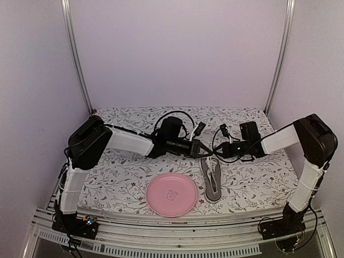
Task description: Tie the shoes
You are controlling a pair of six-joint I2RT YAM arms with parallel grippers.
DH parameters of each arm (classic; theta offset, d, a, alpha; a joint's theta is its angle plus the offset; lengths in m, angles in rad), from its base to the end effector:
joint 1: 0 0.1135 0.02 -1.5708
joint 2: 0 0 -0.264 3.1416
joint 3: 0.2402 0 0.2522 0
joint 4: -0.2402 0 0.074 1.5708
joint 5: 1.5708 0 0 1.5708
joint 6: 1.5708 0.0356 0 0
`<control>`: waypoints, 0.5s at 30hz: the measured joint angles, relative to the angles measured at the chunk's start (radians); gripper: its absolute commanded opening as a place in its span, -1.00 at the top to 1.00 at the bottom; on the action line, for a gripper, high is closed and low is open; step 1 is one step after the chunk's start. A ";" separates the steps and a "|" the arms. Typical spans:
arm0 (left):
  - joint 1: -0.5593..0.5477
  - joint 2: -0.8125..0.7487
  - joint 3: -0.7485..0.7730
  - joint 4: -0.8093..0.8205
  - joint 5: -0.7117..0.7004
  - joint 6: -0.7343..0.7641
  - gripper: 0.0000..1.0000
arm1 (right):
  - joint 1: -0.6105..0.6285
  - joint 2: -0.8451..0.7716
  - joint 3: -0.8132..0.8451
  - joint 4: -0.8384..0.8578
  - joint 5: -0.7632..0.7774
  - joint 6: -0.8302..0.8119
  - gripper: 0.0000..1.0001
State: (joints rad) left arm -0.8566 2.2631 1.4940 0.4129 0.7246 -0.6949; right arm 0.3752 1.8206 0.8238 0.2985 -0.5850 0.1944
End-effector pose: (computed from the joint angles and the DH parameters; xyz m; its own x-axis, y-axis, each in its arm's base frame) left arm 0.3101 -0.3937 0.1544 -0.7983 0.1889 -0.5719 0.6009 0.1849 -0.7777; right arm 0.3167 0.1458 0.1295 -0.7220 -0.1112 -0.6829 -0.5703 0.6546 0.4963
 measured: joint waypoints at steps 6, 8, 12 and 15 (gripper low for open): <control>-0.001 0.000 0.001 -0.033 -0.053 0.023 1.00 | -0.002 -0.109 -0.089 0.001 0.063 0.016 0.96; -0.001 -0.004 -0.005 -0.037 -0.072 0.029 1.00 | -0.002 -0.179 -0.125 0.000 0.076 0.024 0.96; -0.002 -0.021 -0.015 -0.041 -0.105 0.034 1.00 | -0.003 -0.316 -0.183 -0.001 0.076 0.043 0.96; -0.005 -0.028 -0.016 -0.041 -0.116 0.032 1.00 | -0.003 -0.395 -0.216 -0.015 0.050 0.057 0.96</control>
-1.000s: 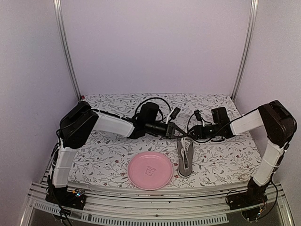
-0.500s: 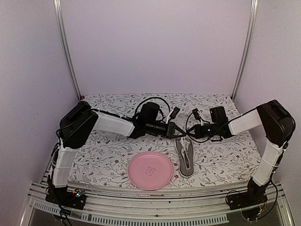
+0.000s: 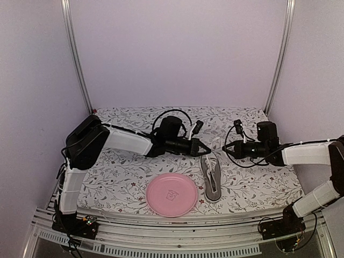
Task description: Tie the shoes
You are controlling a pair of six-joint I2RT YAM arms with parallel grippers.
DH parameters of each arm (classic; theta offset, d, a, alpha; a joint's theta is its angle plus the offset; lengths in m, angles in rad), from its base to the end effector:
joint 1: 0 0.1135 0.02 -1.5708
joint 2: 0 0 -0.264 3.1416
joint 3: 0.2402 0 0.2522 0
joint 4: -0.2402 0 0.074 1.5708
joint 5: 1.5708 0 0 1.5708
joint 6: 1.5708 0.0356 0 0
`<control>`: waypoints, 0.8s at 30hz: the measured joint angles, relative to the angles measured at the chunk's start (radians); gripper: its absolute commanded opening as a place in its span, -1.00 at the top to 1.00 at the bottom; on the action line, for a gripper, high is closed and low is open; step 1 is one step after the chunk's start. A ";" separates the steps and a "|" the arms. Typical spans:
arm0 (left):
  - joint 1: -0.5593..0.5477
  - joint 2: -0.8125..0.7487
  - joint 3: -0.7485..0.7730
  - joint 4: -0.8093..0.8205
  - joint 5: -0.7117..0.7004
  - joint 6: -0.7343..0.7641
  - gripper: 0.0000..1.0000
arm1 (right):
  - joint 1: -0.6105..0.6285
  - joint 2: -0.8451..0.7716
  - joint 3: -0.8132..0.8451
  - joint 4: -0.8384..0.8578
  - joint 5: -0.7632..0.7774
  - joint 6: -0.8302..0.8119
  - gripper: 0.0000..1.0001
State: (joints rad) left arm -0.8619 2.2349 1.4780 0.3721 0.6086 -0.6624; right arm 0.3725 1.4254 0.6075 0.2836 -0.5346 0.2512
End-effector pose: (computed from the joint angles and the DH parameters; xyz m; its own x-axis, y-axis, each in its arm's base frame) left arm 0.3085 -0.3910 0.1581 -0.7879 0.1436 -0.5989 0.6128 0.2792 -0.7393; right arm 0.2571 0.1199 0.1837 -0.6388 -0.0200 -0.7691 -0.5810 0.6678 0.4652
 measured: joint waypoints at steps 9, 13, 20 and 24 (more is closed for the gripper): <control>-0.020 0.000 0.000 0.019 -0.010 -0.020 1.00 | 0.111 -0.152 -0.040 -0.082 -0.094 0.065 0.96; -0.028 0.000 -0.001 0.030 -0.005 -0.021 1.00 | 0.180 -0.148 -0.040 -0.083 -0.087 0.105 0.96; -0.028 0.000 -0.005 0.037 0.013 -0.021 1.00 | 0.202 -0.036 -0.040 -0.055 -0.014 0.160 0.96; -0.028 0.000 -0.005 0.042 0.016 -0.021 1.00 | 0.212 0.014 -0.026 -0.044 0.029 0.185 0.96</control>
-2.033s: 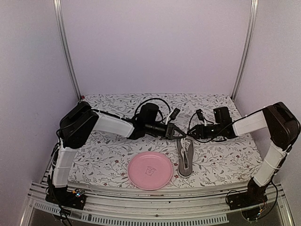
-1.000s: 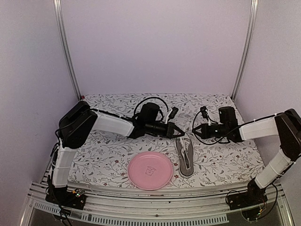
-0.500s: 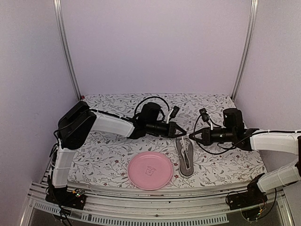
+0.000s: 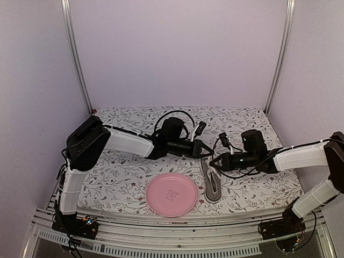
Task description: Tie the shoes
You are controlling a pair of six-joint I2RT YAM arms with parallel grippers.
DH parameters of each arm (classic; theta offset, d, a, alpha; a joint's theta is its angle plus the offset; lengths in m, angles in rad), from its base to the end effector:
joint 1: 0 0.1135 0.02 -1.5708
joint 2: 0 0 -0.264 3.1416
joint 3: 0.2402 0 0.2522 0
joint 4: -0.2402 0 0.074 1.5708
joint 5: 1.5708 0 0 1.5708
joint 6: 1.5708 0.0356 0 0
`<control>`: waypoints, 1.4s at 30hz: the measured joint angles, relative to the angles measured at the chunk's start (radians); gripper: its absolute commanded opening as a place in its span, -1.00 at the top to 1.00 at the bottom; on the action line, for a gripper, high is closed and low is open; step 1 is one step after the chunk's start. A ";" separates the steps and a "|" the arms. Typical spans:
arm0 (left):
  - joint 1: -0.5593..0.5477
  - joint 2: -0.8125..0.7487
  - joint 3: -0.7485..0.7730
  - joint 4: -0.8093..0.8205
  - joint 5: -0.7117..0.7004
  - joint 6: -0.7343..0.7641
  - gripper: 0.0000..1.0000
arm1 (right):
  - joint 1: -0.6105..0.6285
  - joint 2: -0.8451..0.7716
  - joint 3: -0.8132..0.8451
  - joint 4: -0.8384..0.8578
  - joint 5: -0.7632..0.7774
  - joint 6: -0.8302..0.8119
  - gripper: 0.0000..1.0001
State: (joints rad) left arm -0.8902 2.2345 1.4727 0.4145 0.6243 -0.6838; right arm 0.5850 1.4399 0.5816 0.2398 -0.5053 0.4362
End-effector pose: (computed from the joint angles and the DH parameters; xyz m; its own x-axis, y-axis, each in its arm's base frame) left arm 0.2972 -0.4002 0.1608 -0.7829 0.1524 -0.6032 0.6216 0.2317 -0.7482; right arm 0.2212 0.1672 0.1681 -0.7812 -0.0740 -0.6199 -0.5317 0.5991 0.5986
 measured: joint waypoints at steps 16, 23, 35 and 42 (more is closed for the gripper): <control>0.000 -0.015 -0.043 -0.008 -0.036 0.019 1.00 | 0.030 0.046 0.042 -0.005 0.204 0.085 0.96; 0.000 -0.046 -0.063 -0.010 -0.070 0.028 1.00 | 0.031 0.054 0.042 -0.008 0.237 0.092 0.96; -0.005 -0.054 -0.069 -0.018 -0.080 0.029 1.00 | 0.074 0.090 0.058 0.016 0.223 0.076 0.96; -0.006 -0.054 -0.069 -0.038 -0.093 0.030 1.00 | 0.109 0.093 0.068 0.038 0.212 0.061 0.96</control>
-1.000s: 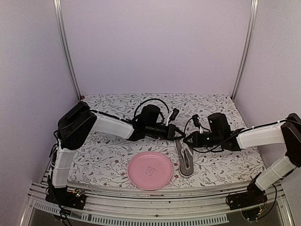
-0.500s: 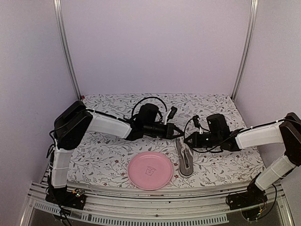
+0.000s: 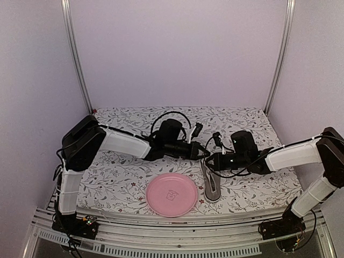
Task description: Tie the shoes
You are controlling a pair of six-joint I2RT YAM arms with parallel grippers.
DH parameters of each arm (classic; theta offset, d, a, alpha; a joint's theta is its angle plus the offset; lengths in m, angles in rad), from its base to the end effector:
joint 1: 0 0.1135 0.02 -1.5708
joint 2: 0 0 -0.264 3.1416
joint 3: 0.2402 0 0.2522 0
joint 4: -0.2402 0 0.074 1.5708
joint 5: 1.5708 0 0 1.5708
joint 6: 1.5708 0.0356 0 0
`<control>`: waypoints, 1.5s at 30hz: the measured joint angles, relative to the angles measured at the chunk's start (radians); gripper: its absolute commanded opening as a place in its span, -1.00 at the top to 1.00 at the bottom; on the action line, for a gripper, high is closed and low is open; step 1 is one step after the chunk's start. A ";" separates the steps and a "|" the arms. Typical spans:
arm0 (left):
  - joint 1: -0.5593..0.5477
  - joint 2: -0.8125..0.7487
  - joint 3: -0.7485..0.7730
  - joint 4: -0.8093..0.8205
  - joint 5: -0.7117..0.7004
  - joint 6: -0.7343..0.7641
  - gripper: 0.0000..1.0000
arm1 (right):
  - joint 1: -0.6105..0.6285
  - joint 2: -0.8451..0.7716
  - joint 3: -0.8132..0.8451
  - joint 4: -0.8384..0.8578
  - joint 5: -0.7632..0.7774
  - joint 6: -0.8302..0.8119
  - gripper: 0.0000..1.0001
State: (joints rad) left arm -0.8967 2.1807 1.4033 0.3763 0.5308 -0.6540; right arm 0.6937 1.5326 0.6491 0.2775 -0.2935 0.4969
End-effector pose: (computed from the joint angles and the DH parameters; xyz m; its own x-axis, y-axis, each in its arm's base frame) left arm 0.2882 -0.3896 0.1600 -0.7803 0.1361 -0.6104 0.6174 0.3238 -0.7169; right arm 0.2245 0.2001 0.1645 -0.7639 -0.0417 -0.6440 -0.4900 0.6870 0.5367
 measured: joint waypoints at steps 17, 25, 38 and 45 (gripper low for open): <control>0.007 -0.015 -0.009 -0.043 -0.024 -0.002 0.08 | 0.001 0.076 0.010 0.085 -0.004 0.011 0.96; 0.027 -0.121 -0.105 -0.076 -0.023 0.013 -0.23 | 0.001 0.076 0.001 0.145 -0.007 0.027 0.96; 0.029 -0.165 -0.257 -0.051 -0.021 -0.016 -0.20 | 0.001 0.075 -0.004 0.179 -0.008 0.040 0.96; 0.029 -0.218 -0.311 0.009 -0.037 -0.056 0.35 | 0.001 0.075 -0.023 0.180 -0.007 0.042 0.96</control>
State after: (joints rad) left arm -0.8680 1.9629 1.0927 0.3855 0.4938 -0.7097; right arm 0.6949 1.6077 0.6266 0.4576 -0.3004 0.5392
